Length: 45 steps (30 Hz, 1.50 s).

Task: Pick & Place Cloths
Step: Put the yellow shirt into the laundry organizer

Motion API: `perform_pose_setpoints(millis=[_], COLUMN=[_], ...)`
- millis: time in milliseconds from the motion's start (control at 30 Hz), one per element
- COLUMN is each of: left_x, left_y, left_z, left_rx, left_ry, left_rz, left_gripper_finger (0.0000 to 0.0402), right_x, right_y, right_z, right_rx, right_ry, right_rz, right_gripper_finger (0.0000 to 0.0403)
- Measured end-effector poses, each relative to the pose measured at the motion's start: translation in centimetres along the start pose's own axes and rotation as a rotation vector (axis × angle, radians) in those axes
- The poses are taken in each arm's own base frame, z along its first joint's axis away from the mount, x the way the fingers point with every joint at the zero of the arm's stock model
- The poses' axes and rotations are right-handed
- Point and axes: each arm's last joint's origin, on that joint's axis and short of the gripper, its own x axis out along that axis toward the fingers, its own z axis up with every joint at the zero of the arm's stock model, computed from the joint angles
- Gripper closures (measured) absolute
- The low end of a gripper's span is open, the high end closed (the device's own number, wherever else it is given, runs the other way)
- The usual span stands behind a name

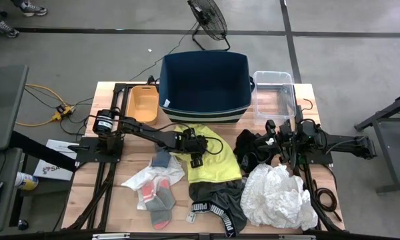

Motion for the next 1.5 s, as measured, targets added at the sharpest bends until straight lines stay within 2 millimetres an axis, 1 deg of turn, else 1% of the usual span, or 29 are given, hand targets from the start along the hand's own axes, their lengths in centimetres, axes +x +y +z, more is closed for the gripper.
perform_pose_setpoints(millis=[100,133,233,333,467,567,733,833,1067,1267,1500], left_x=[0.0,0.0,-0.1,-0.8,-2.8,-4.4,-7.9,-9.7,-14.9,-19.9,-26.0], left_y=[0.0,0.0,0.0,0.0,0.1,0.7,1.4,1.9,3.1,4.3,5.5], left_z=[0.0,0.0,0.0,0.2,0.9,1.4,2.5,2.9,3.6,4.1,5.6], left_rx=[0.023,0.029,0.036,0.073,0.075,0.076,0.073,0.076,0.050,0.038,0.057], left_ry=[0.007,0.010,0.013,0.009,-0.033,-0.050,-0.149,-0.198,-0.346,-0.496,-0.656], left_rz=[-0.016,-0.026,-0.041,-0.093,-0.146,-0.188,-0.200,-0.203,-0.223,-0.241,-0.248], left_gripper_finger=[0.0343,0.0357,0.0358,0.0358,0.0358,0.0358,0.0358,0.0358,0.0358,0.0358,0.0358], right_x=[0.0,0.0,0.0,0.0,0.0,0.0,0.0,0.0,0.0,0.0,0.1], right_y=[0.0,0.0,0.0,0.0,0.0,0.0,0.0,0.0,0.0,-0.1,-0.1], right_z=[0.0,0.0,0.0,0.0,0.0,0.0,0.0,0.0,0.0,-0.2,-0.4], right_rx=[0.000,0.000,0.000,0.000,0.000,0.000,0.000,0.000,0.001,0.005,0.012], right_ry=[0.000,0.000,0.000,0.000,0.000,0.000,0.001,0.001,0.003,0.016,0.041], right_rz=[0.000,0.000,0.000,0.000,0.000,0.000,0.000,0.000,-0.001,-0.005,-0.012], right_gripper_finger=[0.0254,0.0254,0.0254,0.0254,0.0254,0.0254,0.0254,0.0254,0.0254,0.0254,0.0254])
